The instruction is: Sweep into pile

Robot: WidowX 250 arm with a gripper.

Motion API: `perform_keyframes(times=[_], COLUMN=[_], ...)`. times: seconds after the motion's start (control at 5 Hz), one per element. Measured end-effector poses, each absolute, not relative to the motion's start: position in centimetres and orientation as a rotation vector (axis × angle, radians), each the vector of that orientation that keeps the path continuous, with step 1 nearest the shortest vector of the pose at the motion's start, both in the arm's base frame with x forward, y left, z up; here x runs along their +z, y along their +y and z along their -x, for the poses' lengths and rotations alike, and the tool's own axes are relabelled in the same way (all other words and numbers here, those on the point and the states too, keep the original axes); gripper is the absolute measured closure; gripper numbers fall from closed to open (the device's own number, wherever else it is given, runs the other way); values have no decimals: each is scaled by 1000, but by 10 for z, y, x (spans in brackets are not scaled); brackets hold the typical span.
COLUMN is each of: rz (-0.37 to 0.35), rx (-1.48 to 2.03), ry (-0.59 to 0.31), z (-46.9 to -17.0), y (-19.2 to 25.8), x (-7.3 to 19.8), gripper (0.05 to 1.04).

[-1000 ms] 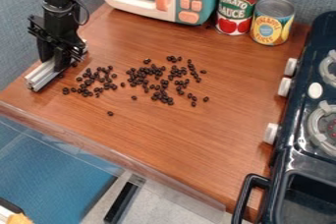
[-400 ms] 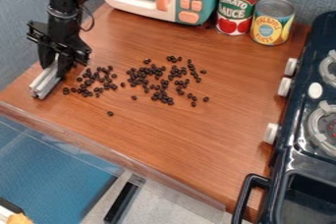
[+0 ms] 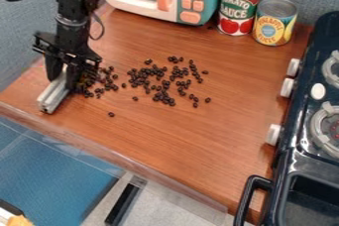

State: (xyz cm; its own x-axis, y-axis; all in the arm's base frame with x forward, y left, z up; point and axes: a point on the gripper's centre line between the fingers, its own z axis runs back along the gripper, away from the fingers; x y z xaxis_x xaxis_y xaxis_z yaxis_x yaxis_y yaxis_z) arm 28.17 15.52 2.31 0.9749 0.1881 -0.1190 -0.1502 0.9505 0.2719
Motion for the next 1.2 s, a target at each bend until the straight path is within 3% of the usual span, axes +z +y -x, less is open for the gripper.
perform_keyframes(times=[0.6,1.2], rz=[-218,-158], rx=[371,496], ry=[86,96], z=[-295,-316], y=[127,102], x=[18,18], gripper=[722,722])
